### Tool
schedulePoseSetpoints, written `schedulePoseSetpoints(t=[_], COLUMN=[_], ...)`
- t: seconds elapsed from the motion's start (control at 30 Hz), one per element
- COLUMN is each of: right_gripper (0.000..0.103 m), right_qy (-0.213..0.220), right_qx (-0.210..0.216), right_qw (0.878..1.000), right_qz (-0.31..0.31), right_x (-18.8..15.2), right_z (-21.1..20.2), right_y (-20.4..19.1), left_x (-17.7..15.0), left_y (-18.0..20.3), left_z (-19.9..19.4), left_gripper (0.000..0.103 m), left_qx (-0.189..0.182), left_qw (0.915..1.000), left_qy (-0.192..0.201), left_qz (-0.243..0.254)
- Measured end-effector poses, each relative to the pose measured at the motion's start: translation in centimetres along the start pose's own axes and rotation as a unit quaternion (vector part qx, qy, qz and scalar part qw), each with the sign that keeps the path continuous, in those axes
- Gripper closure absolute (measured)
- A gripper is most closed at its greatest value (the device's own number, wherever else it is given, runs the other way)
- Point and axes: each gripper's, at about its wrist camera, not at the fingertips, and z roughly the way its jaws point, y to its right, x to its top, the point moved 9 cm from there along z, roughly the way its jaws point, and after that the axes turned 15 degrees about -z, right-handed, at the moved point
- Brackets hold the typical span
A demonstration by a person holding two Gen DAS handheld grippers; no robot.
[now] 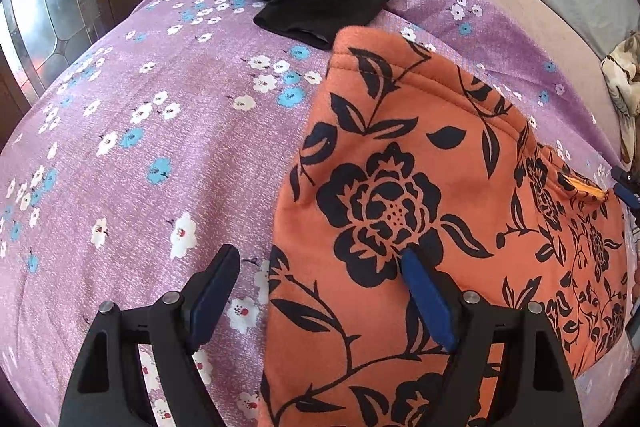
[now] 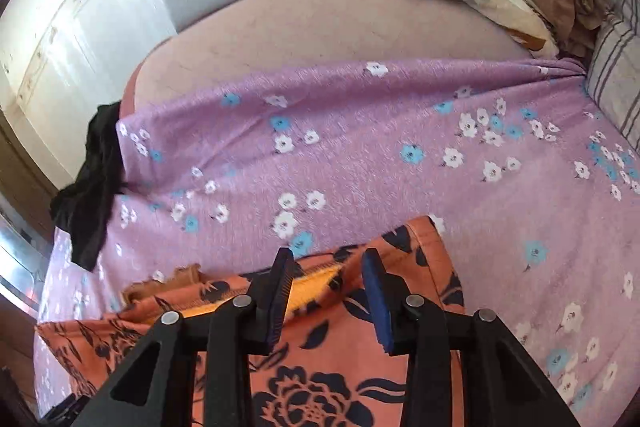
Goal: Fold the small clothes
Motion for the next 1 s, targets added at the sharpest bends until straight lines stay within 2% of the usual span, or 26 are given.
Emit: schedulePoseSetpoints(t=[0.07, 0.13, 0.2, 0.27, 0.37, 0.43, 0.5, 0.53, 0.57, 0.63, 0.7, 0.8, 0.83, 0.9, 0.93, 1.0], right_gripper=[0.064, 0.064, 0.064, 0.064, 0.064, 0.064, 0.062, 0.056, 0.044, 0.039, 0.04, 0.041, 0.043, 0.055, 0.067, 0.067], right_qy=[-0.009, -0.037, -0.071, -0.106, -0.118, -0.13, -0.141, -0.132, -0.129, -0.133, -0.125, -0.092, -0.083, -0.067, -0.07, -0.083], right_qx=[0.053, 0.099, 0.134, 0.169, 0.173, 0.184, 0.155, 0.145, 0.147, 0.132, 0.143, 0.228, 0.242, 0.262, 0.272, 0.268], right_qw=[0.998, 0.989, 0.979, 0.969, 0.963, 0.962, 0.964, 0.966, 0.966, 0.968, 0.97, 0.959, 0.955, 0.946, 0.941, 0.938], right_qz=[-0.042, -0.101, -0.136, -0.145, -0.168, -0.157, -0.162, -0.168, -0.17, -0.166, -0.152, -0.14, -0.151, -0.179, -0.19, -0.206], right_x=[-0.6, -2.1, -4.2, -6.5, -7.6, -7.4, -6.7, -6.0, -5.5, -4.6, -3.8, -3.4, -3.7, -4.4, -5.0, -6.1], right_z=[-0.5, -0.3, 0.5, 1.8, 4.3, 6.2, 8.7, 9.5, 10.0, 10.5, 9.7, 6.3, 5.3, 3.8, 3.6, 4.6], right_y=[-3.9, -8.5, -12.5, -16.1, -20.3, -22.8, -24.3, -24.8, -25.4, -25.8, -26.2, -28.6, -29.6, -31.7, -32.7, -34.3], left_x=[0.6, 1.4, 1.1, 0.8, 0.6, 0.6, 0.5, 0.5, 0.6, 1.0, 1.8, 2.8, 3.0, 2.9, 2.7, 2.2], left_y=[-0.4, -0.7, -1.2, -1.8, -2.7, -3.2, -3.3, -3.4, -3.4, -3.7, -4.6, -6.0, -6.1, -6.2, -6.3, -6.4], left_z=[-0.7, -0.6, -0.5, -0.1, -0.2, -0.1, 0.1, 0.2, 0.2, 0.1, -0.1, -1.0, -1.2, -1.4, -1.2, -0.3], left_gripper=[0.02, 0.019, 0.019, 0.019, 0.019, 0.019, 0.019, 0.019, 0.019, 0.019, 0.019, 0.019, 0.019, 0.019, 0.019, 0.019], left_qx=[-0.005, -0.002, 0.019, 0.036, 0.034, 0.043, 0.045, 0.046, 0.048, 0.053, 0.061, 0.07, 0.073, 0.091, 0.101, 0.116], left_qw=[0.9999, 0.9997, 0.9997, 0.9993, 0.9993, 0.9988, 0.9987, 0.9987, 0.9987, 0.9984, 0.9973, 0.9945, 0.9939, 0.9932, 0.9927, 0.9918], left_qy=[0.009, 0.014, 0.01, 0.005, -0.001, -0.008, -0.012, -0.013, -0.012, -0.008, 0.0, 0.018, 0.024, 0.031, 0.03, 0.015], left_qz=[-0.01, -0.019, -0.01, -0.003, -0.015, -0.02, -0.017, -0.015, -0.013, -0.018, -0.041, -0.076, -0.078, -0.066, -0.059, -0.05])
